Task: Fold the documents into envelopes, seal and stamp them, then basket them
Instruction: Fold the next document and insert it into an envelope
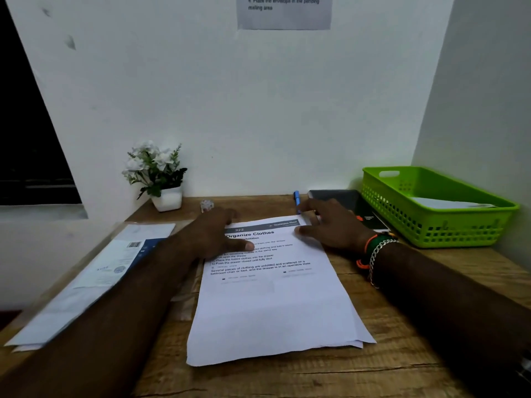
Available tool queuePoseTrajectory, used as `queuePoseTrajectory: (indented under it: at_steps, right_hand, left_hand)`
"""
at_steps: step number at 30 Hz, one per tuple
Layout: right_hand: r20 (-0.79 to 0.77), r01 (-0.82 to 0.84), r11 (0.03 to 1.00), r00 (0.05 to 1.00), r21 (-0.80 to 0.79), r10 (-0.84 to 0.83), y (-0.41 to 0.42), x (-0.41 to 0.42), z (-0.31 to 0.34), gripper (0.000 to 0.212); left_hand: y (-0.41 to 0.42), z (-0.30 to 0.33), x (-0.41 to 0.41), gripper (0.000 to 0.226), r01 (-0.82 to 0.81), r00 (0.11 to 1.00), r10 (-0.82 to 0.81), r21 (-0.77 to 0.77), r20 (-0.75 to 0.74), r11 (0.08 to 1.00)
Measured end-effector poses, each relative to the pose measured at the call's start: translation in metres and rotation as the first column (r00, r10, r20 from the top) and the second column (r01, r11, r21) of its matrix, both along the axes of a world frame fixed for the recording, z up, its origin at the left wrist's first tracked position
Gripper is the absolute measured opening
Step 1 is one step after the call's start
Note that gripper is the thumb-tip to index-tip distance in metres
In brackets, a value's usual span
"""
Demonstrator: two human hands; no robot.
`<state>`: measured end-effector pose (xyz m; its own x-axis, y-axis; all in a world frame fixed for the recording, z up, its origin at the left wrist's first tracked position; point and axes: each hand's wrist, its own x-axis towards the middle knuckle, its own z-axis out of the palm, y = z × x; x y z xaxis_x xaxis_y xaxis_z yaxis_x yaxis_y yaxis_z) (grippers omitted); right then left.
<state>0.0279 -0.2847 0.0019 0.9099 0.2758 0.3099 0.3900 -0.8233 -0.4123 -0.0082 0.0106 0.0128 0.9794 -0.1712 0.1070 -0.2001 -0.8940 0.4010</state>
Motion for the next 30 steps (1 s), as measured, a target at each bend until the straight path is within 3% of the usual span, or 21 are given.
queuePoseTrajectory:
  at_steps: [3, 8, 11, 14, 20, 25, 30]
  right_hand:
    - [-0.016, -0.018, 0.999, 1.000, -0.043, 0.018, -0.002, 0.000, -0.003, 0.061]
    - [0.018, -0.030, 0.998, 0.999, -0.063, 0.031, -0.005, -0.004, -0.005, 0.064]
    - [0.040, -0.030, 0.999, 0.999, -0.035, 0.032, -0.005, -0.007, -0.002, 0.070]
    - [0.059, -0.078, 0.996, 0.995, 0.047, 0.075, -0.004, -0.011, 0.000, 0.074]
    - [0.194, -0.190, 0.935, 0.972, 0.301, 0.135, -0.005, -0.019, 0.010, 0.060]
    - [0.286, -0.269, 0.927, 0.939, 0.263, 0.192, -0.006, -0.021, 0.011, 0.032]
    - [0.378, -0.300, 0.943, 0.897, 0.145, 0.228, -0.004, -0.030, 0.019, 0.013]
  left_hand:
    - [0.004, -0.004, 0.003, 0.091, -0.001, 1.000, 0.001, -0.020, 0.008, 1.000]
    - [0.005, -0.004, 0.004, 0.115, -0.018, 0.994, 0.011, 0.056, 0.113, 0.998]
    - [0.002, -0.002, 0.004, 0.103, -0.008, 0.974, -0.009, 0.074, 0.228, 0.997]
    - [-0.001, 0.001, 0.001, 0.098, 0.060, 0.958, -0.054, -0.014, 0.281, 0.998]
    - [0.004, 0.015, -0.007, 0.062, 0.111, 0.921, -0.057, -0.119, 0.386, 0.987]
    - [0.010, 0.025, -0.012, 0.013, 0.120, 0.940, -0.069, -0.133, 0.335, 0.984]
    - [0.011, 0.029, -0.019, 0.004, 0.177, 0.960, -0.128, -0.186, 0.249, 0.967]
